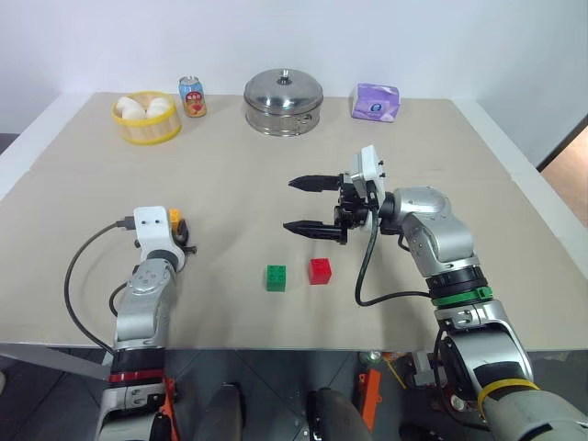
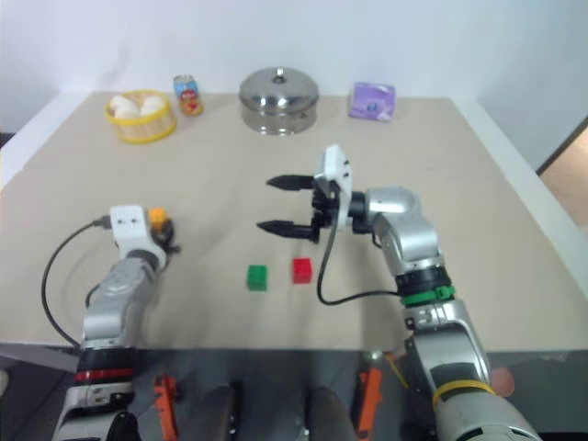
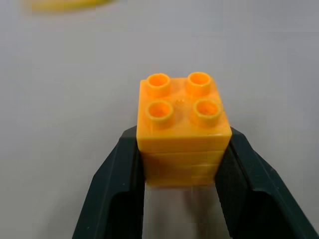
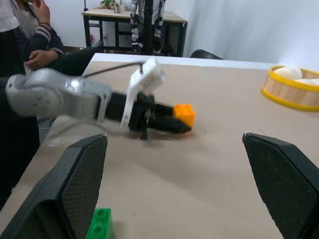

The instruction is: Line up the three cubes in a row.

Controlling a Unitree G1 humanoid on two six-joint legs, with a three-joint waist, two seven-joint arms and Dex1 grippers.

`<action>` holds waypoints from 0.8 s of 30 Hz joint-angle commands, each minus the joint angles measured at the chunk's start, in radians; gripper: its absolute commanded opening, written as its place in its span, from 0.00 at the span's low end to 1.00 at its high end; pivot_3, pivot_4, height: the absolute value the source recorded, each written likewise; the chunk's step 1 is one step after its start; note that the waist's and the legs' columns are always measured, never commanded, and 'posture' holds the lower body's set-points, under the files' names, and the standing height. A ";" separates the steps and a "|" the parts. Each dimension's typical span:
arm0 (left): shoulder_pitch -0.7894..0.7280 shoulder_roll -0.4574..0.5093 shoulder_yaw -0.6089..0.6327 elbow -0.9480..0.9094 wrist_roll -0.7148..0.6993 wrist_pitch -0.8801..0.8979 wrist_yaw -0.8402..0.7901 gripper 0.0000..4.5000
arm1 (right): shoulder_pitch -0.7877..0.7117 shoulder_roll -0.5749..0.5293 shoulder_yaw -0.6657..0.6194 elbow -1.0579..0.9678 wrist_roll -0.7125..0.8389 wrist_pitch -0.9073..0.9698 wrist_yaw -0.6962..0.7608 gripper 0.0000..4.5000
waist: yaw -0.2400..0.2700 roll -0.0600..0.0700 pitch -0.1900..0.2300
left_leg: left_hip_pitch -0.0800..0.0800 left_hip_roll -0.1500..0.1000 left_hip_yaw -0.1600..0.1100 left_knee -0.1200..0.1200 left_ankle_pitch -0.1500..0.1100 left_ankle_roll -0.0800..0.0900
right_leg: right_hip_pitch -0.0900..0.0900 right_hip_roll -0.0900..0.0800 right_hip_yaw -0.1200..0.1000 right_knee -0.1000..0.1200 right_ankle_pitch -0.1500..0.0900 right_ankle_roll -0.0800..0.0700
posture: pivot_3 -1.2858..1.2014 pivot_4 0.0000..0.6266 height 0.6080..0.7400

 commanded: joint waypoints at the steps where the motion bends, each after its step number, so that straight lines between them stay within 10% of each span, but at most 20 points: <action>1: 0.015 0.120 -0.056 -0.066 -0.084 -0.104 -0.335 0.30 | 0.012 -0.057 -0.043 -0.065 0.050 0.040 0.064 1.00 | 0.000 0.000 0.000 | 0.000 0.000 0.000 0.000 0.000 0.000 | 0.000 0.000 0.000 0.000 0.000 0.000 | 0.52 0.24 0.99; 10: 0.020 0.377 -0.177 0.007 -0.233 -0.156 -1.020 0.30 | 0.101 -0.164 -0.075 -0.237 0.108 0.137 0.079 1.00 | -0.001 0.001 0.000 | 0.000 0.002 0.001 -0.004 -0.001 -0.001 | -0.002 0.000 -0.001 0.000 -0.005 -0.005 | 0.52 0.24 0.99; 24: -0.127 0.319 -0.297 0.301 -0.115 -0.344 -1.195 0.30 | 0.236 -0.237 -0.120 -0.438 0.151 0.227 -0.019 1.00 | 0.000 0.001 0.000 | 0.000 0.002 0.002 -0.003 -0.001 -0.001 | -0.002 0.000 -0.001 0.000 -0.005 -0.005 | 0.52 0.24 0.99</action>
